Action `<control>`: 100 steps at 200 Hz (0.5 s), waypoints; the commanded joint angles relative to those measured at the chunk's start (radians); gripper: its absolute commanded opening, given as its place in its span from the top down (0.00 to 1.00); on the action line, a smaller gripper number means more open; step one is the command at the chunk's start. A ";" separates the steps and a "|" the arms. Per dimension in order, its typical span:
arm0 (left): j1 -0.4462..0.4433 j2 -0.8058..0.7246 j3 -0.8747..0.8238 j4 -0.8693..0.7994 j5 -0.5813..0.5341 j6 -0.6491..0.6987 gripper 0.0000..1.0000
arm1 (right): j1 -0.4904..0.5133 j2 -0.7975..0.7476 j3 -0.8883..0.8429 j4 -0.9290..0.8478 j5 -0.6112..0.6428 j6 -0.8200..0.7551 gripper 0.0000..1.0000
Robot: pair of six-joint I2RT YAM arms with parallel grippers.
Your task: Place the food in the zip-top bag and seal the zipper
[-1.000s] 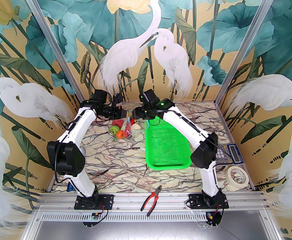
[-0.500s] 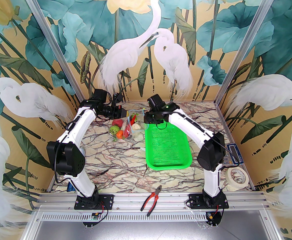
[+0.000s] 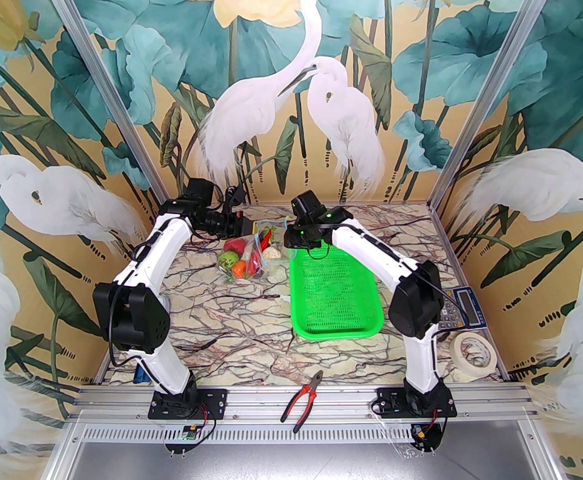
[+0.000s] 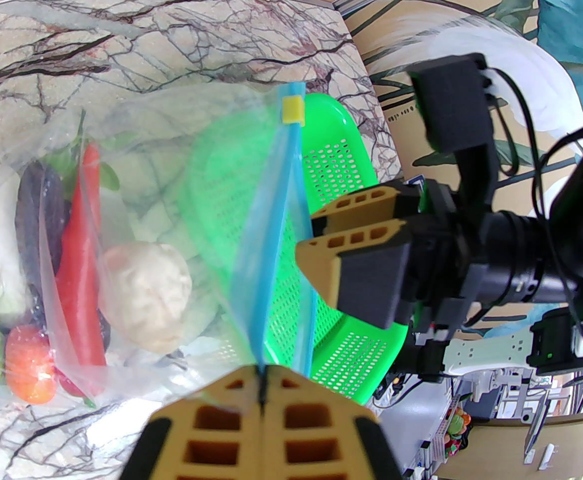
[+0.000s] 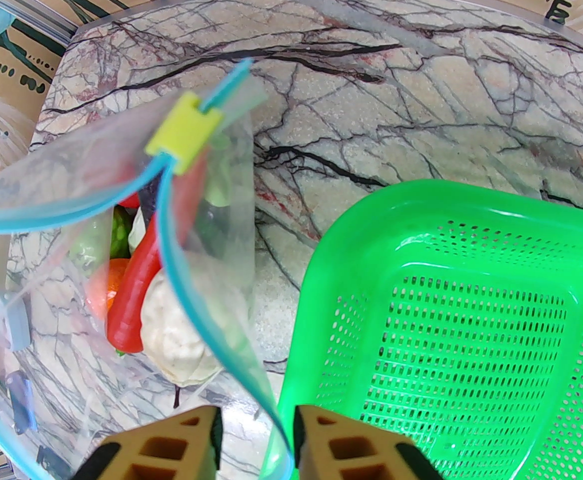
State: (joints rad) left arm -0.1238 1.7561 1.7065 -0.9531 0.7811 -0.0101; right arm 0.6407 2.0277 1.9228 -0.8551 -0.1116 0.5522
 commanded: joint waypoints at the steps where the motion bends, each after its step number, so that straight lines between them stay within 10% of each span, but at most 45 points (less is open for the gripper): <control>1: 0.003 0.002 0.023 -0.026 0.017 0.017 0.97 | -0.008 0.013 -0.019 0.018 -0.021 0.015 0.75; 40: 0.001 0.006 0.027 -0.056 0.012 0.033 0.97 | -0.009 -0.021 -0.037 0.086 -0.113 0.043 0.99; 100: 0.001 -0.012 0.030 -0.116 0.013 0.062 0.96 | -0.004 -0.072 -0.007 0.292 -0.273 0.154 1.00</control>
State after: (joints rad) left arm -0.1238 1.7561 1.7100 -1.0180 0.7807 0.0212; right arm 0.6327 2.0163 1.8912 -0.6910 -0.2977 0.6403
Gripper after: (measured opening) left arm 0.055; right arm 0.045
